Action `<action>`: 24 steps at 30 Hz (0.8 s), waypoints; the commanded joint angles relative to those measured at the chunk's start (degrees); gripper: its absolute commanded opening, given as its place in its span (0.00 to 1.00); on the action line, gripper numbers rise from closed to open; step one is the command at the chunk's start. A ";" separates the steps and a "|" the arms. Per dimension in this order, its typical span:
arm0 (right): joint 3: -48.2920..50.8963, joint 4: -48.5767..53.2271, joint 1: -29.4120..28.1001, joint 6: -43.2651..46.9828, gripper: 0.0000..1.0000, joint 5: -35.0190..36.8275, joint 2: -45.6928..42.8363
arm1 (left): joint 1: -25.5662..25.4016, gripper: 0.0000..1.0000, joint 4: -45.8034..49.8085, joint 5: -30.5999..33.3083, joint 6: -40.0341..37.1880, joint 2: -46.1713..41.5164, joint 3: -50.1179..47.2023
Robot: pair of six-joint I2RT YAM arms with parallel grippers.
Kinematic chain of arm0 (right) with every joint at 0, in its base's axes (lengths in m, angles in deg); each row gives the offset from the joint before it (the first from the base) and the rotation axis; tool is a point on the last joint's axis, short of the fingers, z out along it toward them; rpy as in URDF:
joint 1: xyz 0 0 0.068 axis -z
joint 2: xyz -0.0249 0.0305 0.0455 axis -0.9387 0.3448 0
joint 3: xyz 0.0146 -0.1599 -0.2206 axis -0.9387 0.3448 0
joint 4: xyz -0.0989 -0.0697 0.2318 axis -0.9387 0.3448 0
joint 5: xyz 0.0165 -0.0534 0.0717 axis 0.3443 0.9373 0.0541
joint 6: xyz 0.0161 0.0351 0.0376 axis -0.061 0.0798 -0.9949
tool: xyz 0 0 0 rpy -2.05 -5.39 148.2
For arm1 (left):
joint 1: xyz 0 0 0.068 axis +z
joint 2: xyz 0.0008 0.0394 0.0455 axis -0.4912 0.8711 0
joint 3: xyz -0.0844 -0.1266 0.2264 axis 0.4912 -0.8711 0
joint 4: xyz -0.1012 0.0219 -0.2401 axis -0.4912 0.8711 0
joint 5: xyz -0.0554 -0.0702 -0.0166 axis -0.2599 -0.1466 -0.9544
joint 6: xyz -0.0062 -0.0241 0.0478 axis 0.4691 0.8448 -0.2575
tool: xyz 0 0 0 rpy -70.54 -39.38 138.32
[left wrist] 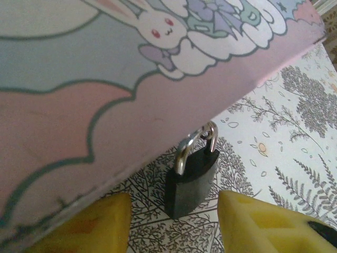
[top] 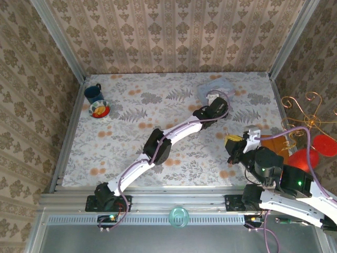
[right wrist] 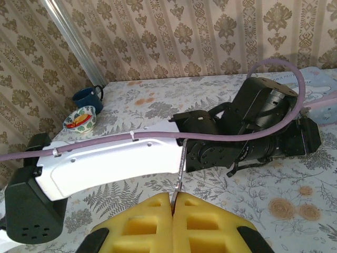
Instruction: Unlock the padlock with the key
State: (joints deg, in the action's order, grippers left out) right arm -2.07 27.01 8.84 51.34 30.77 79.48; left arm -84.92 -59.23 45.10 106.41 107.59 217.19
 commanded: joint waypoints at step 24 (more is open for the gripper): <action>0.94 0.69 0.17 -0.52 0.00 1.98 -1.06 | 6.52 0.53 4.61 2.17 -4.04 0.09 -0.97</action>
State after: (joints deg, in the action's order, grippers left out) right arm -1.35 27.03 8.84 51.34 30.95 79.48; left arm -79.50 -55.93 47.55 101.78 105.25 214.54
